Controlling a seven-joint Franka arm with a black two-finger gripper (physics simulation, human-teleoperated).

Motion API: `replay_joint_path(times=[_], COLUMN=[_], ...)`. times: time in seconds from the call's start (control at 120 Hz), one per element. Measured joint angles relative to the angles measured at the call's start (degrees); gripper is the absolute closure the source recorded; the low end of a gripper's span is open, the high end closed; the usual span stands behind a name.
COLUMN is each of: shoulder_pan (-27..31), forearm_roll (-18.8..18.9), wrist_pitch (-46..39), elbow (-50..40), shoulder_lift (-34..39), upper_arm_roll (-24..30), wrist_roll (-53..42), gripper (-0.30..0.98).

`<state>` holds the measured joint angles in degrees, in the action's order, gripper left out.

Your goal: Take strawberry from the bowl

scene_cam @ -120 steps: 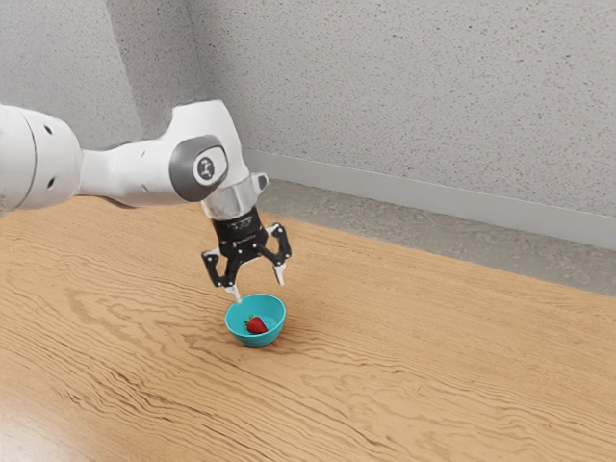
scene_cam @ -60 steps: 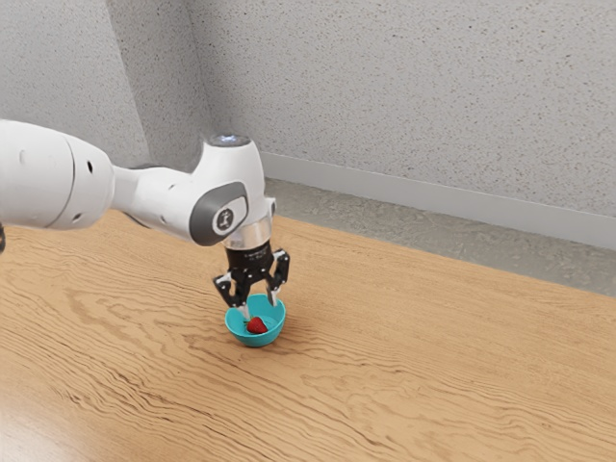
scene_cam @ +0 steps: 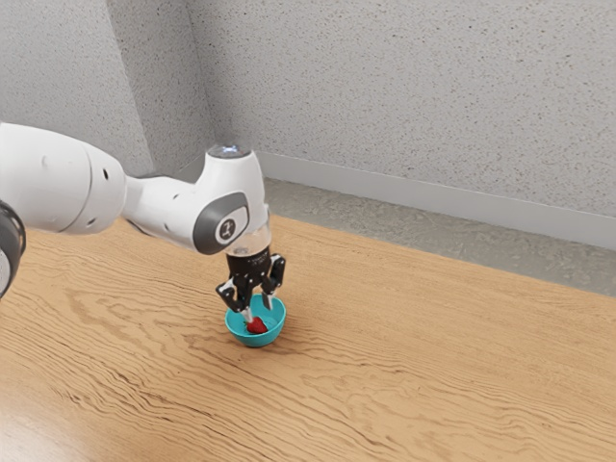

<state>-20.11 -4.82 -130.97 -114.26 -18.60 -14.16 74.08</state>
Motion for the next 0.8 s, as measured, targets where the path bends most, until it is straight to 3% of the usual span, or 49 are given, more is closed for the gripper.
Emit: replay_joint_path(times=[0.8], shoulder_pan=[1.6], forearm_roll=[-2.8], wrist_pitch=[-2.6], elbow=[1.9], shoulder_lift=[-6.4], upper_arm_roll=[-0.1], wrist_roll=[2.1], gripper=[0.5])
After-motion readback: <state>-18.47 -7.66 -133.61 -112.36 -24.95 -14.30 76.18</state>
